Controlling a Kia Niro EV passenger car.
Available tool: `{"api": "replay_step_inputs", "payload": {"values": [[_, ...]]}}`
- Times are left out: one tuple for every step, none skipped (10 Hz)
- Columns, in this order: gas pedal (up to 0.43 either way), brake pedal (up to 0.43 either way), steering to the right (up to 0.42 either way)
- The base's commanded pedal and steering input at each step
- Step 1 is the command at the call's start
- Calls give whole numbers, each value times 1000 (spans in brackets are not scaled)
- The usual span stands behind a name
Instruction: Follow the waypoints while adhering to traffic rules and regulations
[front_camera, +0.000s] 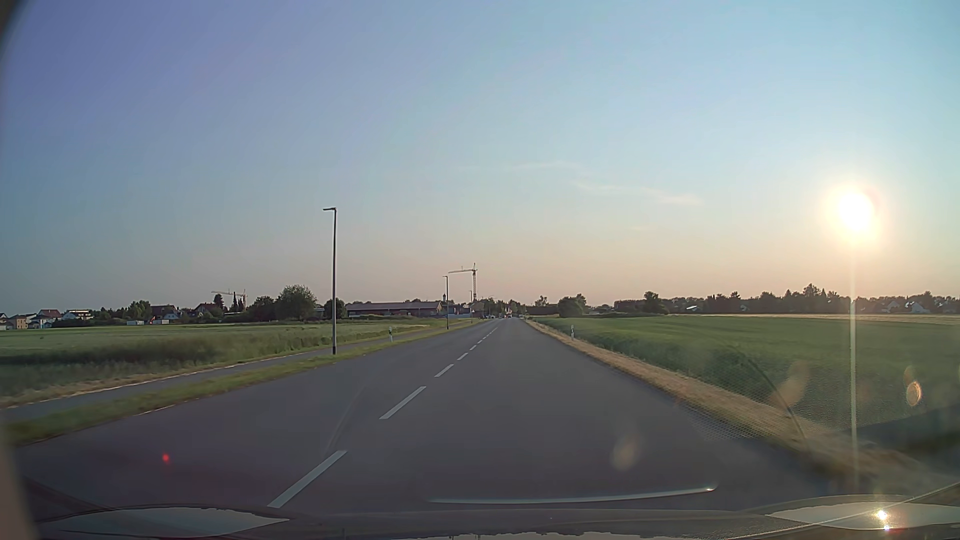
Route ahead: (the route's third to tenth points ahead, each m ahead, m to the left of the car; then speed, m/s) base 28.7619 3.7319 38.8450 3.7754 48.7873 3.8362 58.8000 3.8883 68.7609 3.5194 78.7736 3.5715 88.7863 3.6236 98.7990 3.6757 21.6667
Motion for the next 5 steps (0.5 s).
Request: {"api": "replay_step_inputs", "payload": {"values": [[189, 18, 0], [189, 18, 0], [189, 12, 0], [189, 12, 0], [189, 18, 0]]}}
